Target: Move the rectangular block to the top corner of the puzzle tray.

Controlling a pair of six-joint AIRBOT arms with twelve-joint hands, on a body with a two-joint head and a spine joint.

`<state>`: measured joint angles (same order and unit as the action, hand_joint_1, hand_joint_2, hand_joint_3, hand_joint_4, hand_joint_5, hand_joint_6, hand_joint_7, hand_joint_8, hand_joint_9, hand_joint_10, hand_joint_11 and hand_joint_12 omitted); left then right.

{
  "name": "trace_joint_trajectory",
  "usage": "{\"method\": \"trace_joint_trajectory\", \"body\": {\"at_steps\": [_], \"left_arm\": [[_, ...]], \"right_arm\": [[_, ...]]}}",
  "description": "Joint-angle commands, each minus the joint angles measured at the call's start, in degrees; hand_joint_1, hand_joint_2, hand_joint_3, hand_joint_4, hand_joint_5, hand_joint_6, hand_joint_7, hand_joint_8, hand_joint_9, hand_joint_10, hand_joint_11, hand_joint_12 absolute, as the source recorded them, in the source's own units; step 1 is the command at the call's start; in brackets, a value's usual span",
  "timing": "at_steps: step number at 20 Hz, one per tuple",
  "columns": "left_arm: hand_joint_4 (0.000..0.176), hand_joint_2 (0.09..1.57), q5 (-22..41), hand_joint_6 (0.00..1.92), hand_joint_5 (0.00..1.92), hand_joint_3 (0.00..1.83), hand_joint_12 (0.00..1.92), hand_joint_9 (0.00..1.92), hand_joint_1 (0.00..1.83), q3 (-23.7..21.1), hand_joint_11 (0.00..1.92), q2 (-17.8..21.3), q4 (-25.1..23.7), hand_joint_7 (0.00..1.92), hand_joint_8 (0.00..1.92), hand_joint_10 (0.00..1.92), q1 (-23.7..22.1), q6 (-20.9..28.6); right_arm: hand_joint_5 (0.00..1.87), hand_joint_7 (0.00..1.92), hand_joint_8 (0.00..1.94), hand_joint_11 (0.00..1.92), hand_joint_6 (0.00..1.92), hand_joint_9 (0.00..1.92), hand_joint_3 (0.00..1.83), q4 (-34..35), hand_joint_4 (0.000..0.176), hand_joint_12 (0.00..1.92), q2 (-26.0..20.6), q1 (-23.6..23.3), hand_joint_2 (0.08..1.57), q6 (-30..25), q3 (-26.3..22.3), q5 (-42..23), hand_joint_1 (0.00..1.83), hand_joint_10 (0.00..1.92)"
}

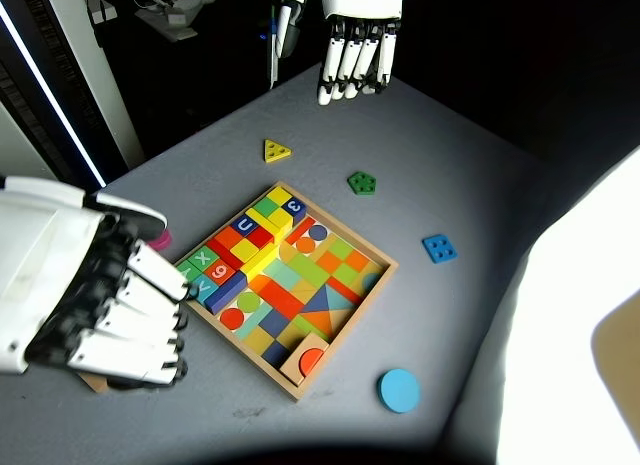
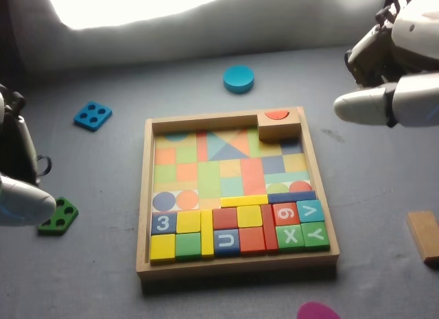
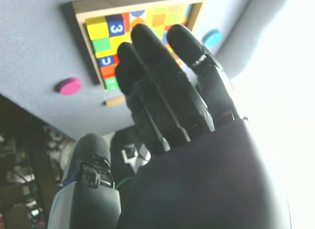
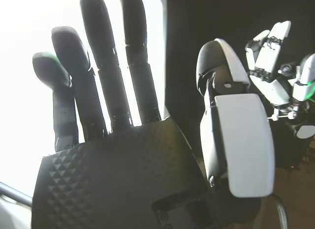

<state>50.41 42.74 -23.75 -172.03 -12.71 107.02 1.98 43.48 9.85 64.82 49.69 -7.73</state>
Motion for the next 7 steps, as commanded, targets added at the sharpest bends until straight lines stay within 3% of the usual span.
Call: {"method": "trace_joint_trajectory", "body": {"at_steps": [1, 3, 4, 6, 7], "left_arm": [[0.0, 1.29, -4.7, 0.25, 1.14, 0.0, 1.55, 0.92, 0.13, 0.0, 0.59, 0.1, -0.5, 1.1, 0.71, 1.22, -0.7, 0.2], [0.0, 1.3, -4.7, 0.94, 0.94, 0.0, 1.66, 0.95, 0.1, 0.1, 0.68, 0.1, -0.5, 1.02, 1.13, 1.44, -0.7, 0.2], [0.0, 1.3, -4.7, 1.15, 0.88, 0.0, 1.71, 0.96, 0.11, 0.1, 0.7, 0.1, -0.5, 1.0, 1.23, 1.51, -0.7, 0.2], [0.0, 1.31, -4.7, 1.38, 0.82, 0.0, 1.76, 0.98, 0.11, 0.0, 0.74, 0.1, -0.5, 0.99, 1.39, 1.62, -0.7, 0.2], [0.0, 1.32, -4.7, 1.44, 0.79, 0.0, 1.8, 0.94, 0.08, 0.0, 0.72, 0.1, -0.5, 0.96, 1.45, 1.68, -0.7, 0.2]], "right_arm": [[0.98, 1.2, 1.52, 0.86, 1.57, 1.13, 0.0, 0.5, 0.0, 1.92, -0.4, -1.3, 1.21, 0.1, -0.2, -5.0, 0.0, 1.88], [1.03, 1.23, 1.65, 1.0, 1.75, 1.21, 0.0, 0.9, 0.0, 1.92, -0.7, -2.4, 1.23, 0.1, -0.7, -4.7, 0.0, 1.92], [1.06, 1.23, 1.7, 1.06, 1.78, 1.24, 0.0, 0.9, 0.0, 1.92, -0.8, -2.5, 1.22, 0.0, -1.0, -4.8, 0.0, 1.92], [1.05, 1.25, 1.77, 1.17, 1.81, 1.29, 0.0, 0.9, 0.0, 1.92, -0.8, -2.4, 1.22, 0.0, -1.5, -5.0, 0.0, 1.92], [1.04, 1.22, 1.74, 1.13, 1.79, 1.25, 0.0, 0.9, 0.0, 1.92, -0.8, -2.4, 1.22, 0.1, -1.9, -5.2, 0.0, 1.92]]}}
